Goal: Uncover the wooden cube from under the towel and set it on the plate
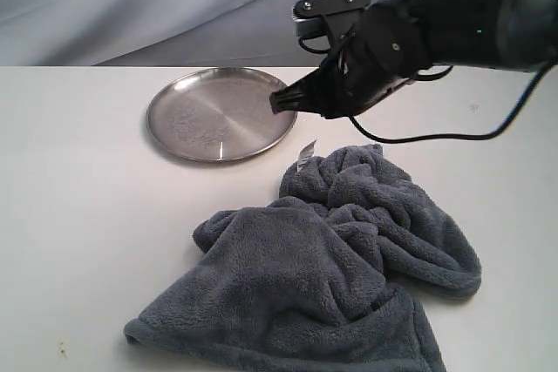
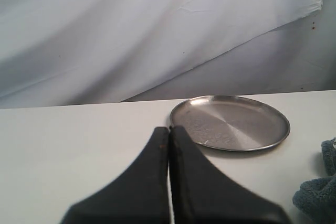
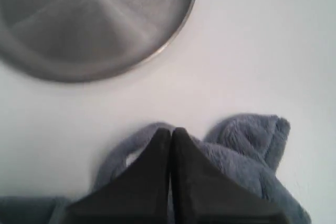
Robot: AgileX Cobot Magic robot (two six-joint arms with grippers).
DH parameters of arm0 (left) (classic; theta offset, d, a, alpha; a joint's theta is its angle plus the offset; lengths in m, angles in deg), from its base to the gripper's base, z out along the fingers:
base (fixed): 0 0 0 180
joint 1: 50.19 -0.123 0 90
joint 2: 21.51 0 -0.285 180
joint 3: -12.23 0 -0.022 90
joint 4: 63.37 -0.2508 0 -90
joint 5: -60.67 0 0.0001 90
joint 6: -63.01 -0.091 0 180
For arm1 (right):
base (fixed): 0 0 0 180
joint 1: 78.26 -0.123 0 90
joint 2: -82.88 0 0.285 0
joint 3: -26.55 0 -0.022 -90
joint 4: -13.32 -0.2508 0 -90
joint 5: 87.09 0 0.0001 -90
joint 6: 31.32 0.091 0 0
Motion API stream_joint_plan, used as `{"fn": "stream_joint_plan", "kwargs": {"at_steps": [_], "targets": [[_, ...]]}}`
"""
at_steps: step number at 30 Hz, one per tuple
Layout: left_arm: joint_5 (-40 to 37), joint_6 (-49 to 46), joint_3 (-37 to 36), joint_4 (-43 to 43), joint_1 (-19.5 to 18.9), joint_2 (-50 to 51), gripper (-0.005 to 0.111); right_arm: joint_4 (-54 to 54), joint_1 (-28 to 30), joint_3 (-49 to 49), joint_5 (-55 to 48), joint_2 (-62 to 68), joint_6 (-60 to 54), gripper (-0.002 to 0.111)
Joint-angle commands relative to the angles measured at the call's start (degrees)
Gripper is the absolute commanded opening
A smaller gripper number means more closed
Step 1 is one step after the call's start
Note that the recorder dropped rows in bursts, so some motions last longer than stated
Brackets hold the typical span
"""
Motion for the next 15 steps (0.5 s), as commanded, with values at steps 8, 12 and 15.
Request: {"fn": "stream_joint_plan", "kwargs": {"at_steps": [8, 12, 15], "targets": [[0.1, 0.1, -0.3, 0.1, 0.3, -0.2, 0.0, -4.6, 0.0, -24.4, -8.7, 16.4, -2.6, 0.0], [0.1, 0.1, -0.3, 0.1, 0.3, -0.2, 0.0, -15.1, 0.0, -31.4, -11.9, 20.6, -10.1, 0.0], [0.1, 0.1, -0.3, 0.1, 0.3, -0.2, 0.0, -21.7, -0.6, -35.2, -14.6, 22.9, -14.7, 0.0]]}}
